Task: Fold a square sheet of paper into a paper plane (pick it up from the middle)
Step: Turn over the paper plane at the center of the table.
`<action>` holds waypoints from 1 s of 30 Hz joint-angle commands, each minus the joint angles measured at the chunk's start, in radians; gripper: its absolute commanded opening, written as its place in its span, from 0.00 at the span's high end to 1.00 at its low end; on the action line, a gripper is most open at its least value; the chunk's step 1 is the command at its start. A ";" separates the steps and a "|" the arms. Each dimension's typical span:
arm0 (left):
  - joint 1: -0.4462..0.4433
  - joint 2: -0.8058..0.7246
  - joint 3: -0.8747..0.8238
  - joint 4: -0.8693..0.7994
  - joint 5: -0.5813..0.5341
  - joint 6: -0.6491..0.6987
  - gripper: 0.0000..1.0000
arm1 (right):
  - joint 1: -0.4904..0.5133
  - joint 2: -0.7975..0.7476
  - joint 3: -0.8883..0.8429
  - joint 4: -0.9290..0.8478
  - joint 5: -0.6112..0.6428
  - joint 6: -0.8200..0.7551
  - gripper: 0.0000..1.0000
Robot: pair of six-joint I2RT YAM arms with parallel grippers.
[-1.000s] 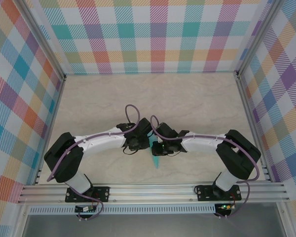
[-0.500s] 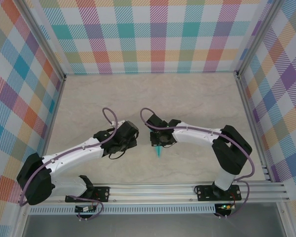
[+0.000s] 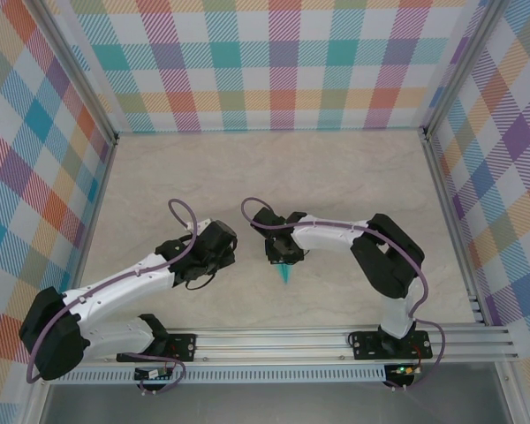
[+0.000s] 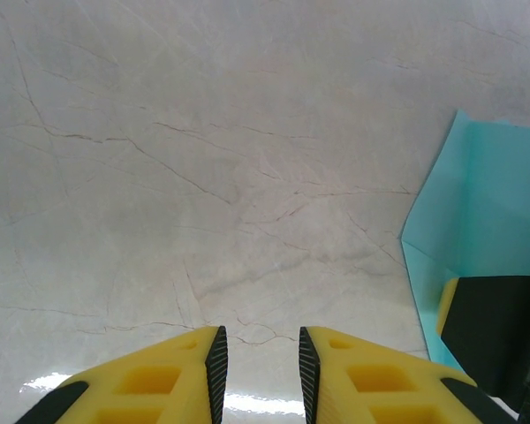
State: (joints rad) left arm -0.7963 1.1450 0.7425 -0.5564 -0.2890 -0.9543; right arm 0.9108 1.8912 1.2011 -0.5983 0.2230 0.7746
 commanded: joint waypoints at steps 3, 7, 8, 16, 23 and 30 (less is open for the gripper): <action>0.016 -0.009 -0.016 -0.009 -0.004 -0.008 0.70 | 0.005 0.111 -0.028 -0.033 -0.036 0.055 0.74; 0.016 -0.011 -0.021 -0.010 -0.005 -0.009 0.70 | 0.015 0.147 -0.030 -0.042 -0.038 0.082 0.72; 0.017 -0.013 -0.020 -0.010 -0.005 -0.008 0.70 | 0.019 0.145 -0.020 -0.054 -0.031 0.080 0.72; 0.019 -0.019 -0.011 -0.023 -0.013 -0.003 0.70 | 0.020 0.061 0.051 -0.114 0.041 0.043 0.68; 0.019 -0.043 -0.023 -0.034 -0.029 -0.004 0.70 | 0.019 0.171 -0.033 0.004 -0.074 0.114 0.67; 0.024 -0.067 -0.026 -0.053 -0.050 0.006 0.70 | 0.017 0.070 0.016 -0.076 -0.005 0.082 0.61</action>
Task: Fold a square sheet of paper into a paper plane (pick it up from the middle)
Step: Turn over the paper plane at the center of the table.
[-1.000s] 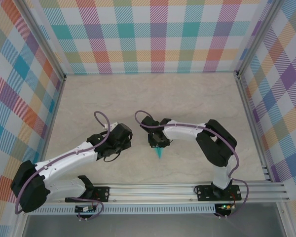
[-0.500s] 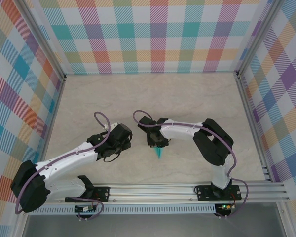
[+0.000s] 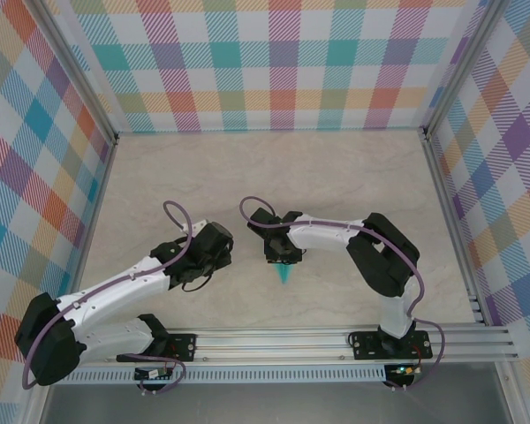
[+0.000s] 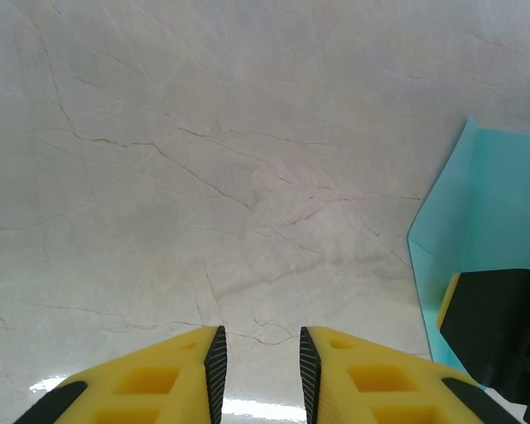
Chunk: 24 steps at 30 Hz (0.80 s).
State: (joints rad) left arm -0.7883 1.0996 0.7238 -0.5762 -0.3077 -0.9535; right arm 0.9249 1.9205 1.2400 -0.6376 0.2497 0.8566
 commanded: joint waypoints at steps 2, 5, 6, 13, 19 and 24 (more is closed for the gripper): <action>0.018 -0.026 -0.008 -0.034 -0.034 0.008 0.69 | 0.003 0.002 0.002 -0.061 -0.010 -0.019 0.57; 0.018 -0.032 -0.008 -0.036 -0.033 0.009 0.69 | 0.003 -0.043 0.042 -0.108 0.019 -0.039 0.54; 0.020 -0.035 -0.009 -0.037 -0.034 0.009 0.70 | 0.002 -0.057 0.053 -0.118 0.027 -0.046 0.53; 0.021 -0.050 -0.017 -0.042 -0.038 0.012 0.69 | 0.004 -0.167 0.062 -0.144 0.041 -0.067 0.43; 0.023 -0.058 -0.017 -0.045 -0.040 0.019 0.69 | 0.003 -0.288 0.051 -0.173 0.097 -0.064 0.36; 0.024 -0.068 -0.012 -0.056 -0.059 0.035 0.68 | 0.003 -0.488 -0.008 -0.169 0.233 -0.068 0.26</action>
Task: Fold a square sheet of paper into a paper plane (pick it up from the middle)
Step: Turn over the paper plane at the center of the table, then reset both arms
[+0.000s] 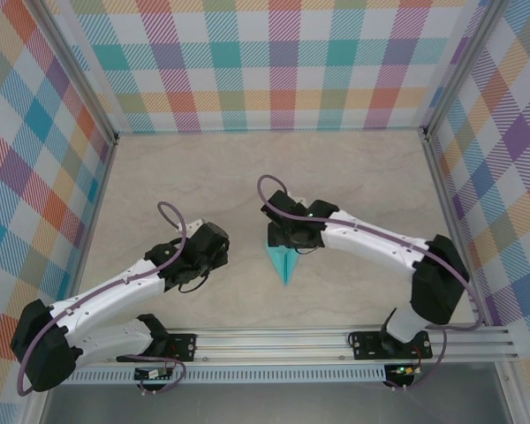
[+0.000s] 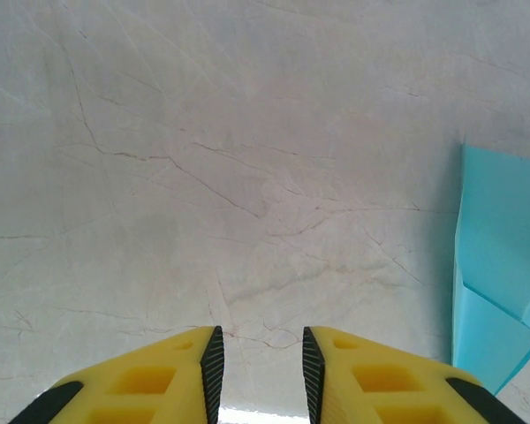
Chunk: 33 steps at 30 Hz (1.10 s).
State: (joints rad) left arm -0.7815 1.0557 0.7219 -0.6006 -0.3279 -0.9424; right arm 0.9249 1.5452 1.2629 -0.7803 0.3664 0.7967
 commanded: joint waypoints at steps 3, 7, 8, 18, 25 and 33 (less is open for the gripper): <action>0.018 -0.038 -0.010 -0.042 -0.064 0.034 0.66 | 0.003 -0.233 -0.081 -0.020 0.230 -0.023 0.22; 0.024 -0.069 -0.012 -0.054 -0.116 0.064 0.58 | -0.001 -0.354 -0.138 -0.022 0.416 -0.048 0.14; 0.026 -0.079 -0.014 -0.055 -0.132 0.078 0.54 | -0.003 -0.378 -0.153 -0.026 0.480 -0.048 0.12; 0.154 -0.106 -0.006 -0.045 -0.321 0.304 0.02 | -0.364 -0.314 -0.382 0.278 0.552 -0.396 0.00; 0.429 -0.013 -0.009 0.065 -0.298 0.441 0.00 | -0.578 -0.184 -0.514 0.701 0.348 -0.616 0.00; 0.577 0.026 -0.107 0.313 -0.289 0.515 0.00 | -0.701 -0.180 -0.755 1.227 0.056 -0.772 0.00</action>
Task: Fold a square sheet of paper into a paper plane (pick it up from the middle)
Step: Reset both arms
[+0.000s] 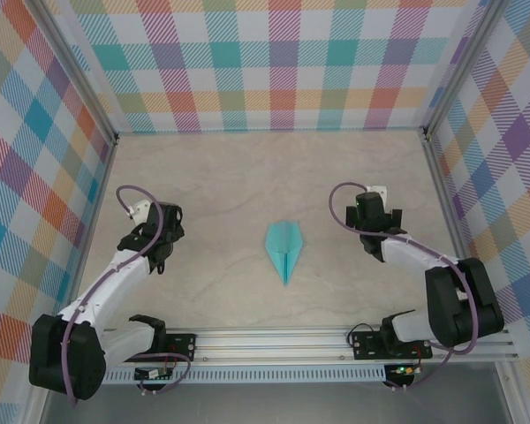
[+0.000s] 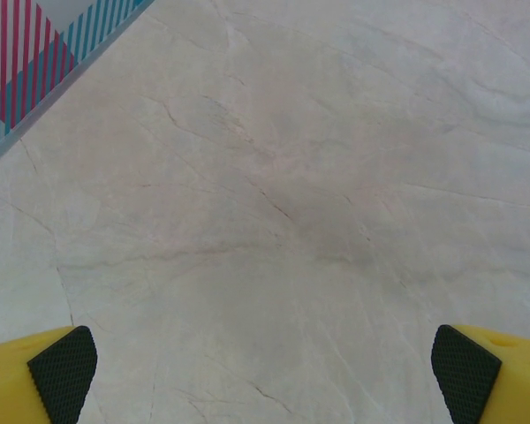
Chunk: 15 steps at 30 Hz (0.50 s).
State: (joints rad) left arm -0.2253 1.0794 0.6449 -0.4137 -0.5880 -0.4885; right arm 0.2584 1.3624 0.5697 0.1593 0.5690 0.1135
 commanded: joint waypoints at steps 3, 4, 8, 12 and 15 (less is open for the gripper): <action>0.023 0.007 -0.065 0.241 -0.076 0.107 0.00 | -0.078 0.006 -0.108 0.366 -0.257 -0.102 0.00; 0.023 0.009 -0.073 0.269 -0.089 0.122 0.00 | -0.078 0.001 -0.127 0.406 -0.273 -0.119 0.00; 0.022 0.017 -0.112 0.404 -0.098 0.192 0.00 | -0.107 0.031 -0.125 0.457 -0.348 -0.158 0.00; 0.024 0.050 -0.156 0.529 -0.073 0.246 0.00 | -0.123 0.059 -0.117 0.478 -0.420 -0.197 0.00; 0.024 0.075 -0.174 0.593 -0.060 0.294 0.00 | -0.187 0.106 -0.120 0.544 -0.480 -0.145 0.00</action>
State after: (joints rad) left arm -0.2234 1.1389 0.4923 0.0502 -0.6456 -0.2680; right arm 0.1215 1.4437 0.4347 0.6098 0.1856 -0.0383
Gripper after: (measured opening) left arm 0.999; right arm 0.999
